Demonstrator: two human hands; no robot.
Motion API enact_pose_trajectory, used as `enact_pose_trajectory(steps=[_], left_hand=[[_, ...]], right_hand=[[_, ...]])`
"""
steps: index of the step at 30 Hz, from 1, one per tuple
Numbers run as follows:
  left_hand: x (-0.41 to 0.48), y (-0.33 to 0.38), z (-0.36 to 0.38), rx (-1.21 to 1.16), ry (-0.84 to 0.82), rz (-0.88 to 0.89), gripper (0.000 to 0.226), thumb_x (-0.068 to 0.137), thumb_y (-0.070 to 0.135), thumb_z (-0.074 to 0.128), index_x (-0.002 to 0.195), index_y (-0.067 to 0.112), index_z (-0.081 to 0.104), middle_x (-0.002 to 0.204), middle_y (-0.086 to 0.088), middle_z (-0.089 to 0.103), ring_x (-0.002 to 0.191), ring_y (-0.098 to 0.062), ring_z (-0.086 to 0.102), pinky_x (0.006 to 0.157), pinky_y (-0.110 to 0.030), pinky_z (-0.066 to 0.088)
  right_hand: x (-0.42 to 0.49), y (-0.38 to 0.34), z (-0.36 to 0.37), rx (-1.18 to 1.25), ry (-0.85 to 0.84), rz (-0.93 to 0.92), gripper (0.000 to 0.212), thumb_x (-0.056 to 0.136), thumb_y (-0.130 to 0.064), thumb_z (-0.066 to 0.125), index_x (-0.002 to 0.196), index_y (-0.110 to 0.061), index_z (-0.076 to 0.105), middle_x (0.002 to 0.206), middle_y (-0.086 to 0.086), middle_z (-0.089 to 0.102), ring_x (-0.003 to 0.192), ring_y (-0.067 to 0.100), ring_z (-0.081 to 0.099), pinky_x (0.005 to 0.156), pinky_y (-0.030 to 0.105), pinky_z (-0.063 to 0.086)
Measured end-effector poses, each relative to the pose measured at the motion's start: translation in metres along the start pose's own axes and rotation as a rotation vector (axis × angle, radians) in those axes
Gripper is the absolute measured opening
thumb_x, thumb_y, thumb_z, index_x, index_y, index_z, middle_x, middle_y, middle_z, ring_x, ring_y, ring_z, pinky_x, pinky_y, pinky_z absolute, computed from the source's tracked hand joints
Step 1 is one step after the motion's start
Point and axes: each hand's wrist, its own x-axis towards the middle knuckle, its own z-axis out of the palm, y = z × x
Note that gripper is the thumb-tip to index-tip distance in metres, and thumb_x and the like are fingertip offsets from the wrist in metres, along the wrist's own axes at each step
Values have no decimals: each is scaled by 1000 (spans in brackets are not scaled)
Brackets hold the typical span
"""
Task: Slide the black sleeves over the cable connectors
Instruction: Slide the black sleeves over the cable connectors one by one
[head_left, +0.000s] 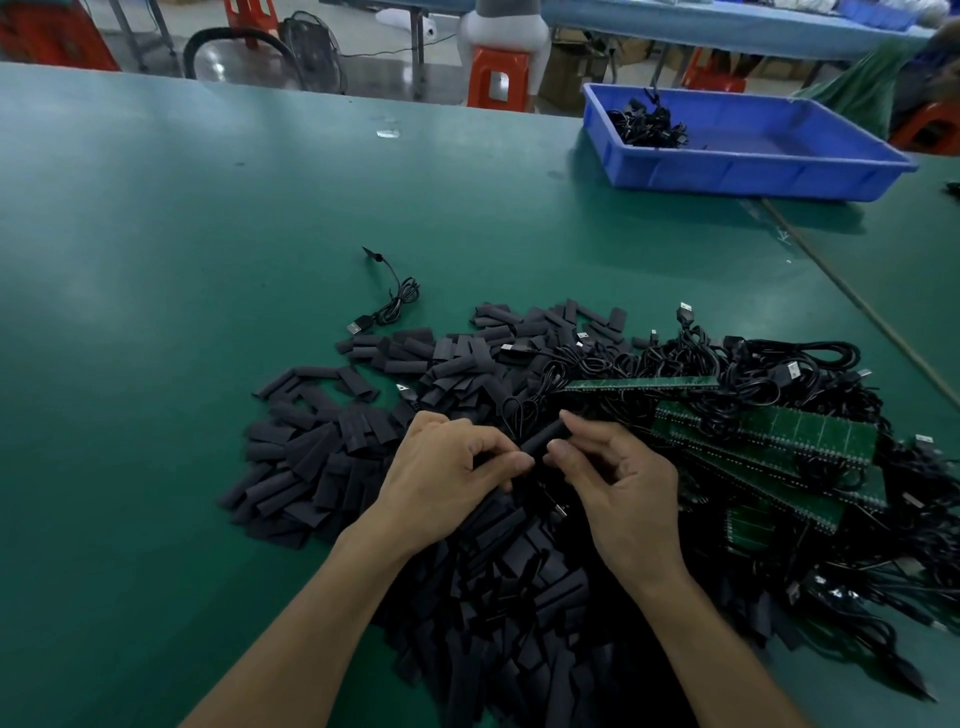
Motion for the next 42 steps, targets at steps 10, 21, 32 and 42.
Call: enact_pose_trajectory(steps=[10, 21, 32, 42], left_hand=[[1, 3, -8, 6, 19, 67, 8, 92, 47, 66, 89, 39, 69, 79, 24, 65, 83, -3, 55, 95, -27, 33], [28, 3, -54, 64, 355, 6, 54, 103, 57, 30, 83, 14, 57, 73, -1, 62, 63, -19, 54, 56, -29, 42], [134, -36, -93, 38, 214, -629, 66, 101, 5, 38, 159, 5, 7, 151, -26, 31, 139, -43, 33, 114, -54, 33], [113, -6, -61, 124, 177, -146, 43, 91, -3, 54, 131, 10, 63, 133, -9, 63, 125, -19, 55, 113, -39, 40]], right_hand=[[8, -7, -4, 77, -24, 74, 16, 89, -9, 72, 93, -22, 65, 83, 0, 75, 70, 10, 72, 59, 18, 53], [37, -67, -21, -209, -78, -229, 11, 94, -17, 68, 105, -21, 69, 88, -14, 72, 85, 4, 71, 70, 17, 58], [50, -100, -25, -916, -186, -410, 36, 88, -6, 70, 121, -19, 69, 120, -3, 66, 119, 20, 55, 107, 27, 34], [62, -105, -39, -1194, -313, 100, 17, 96, -19, 59, 108, -24, 70, 104, 6, 67, 93, 31, 63, 81, 39, 51]])
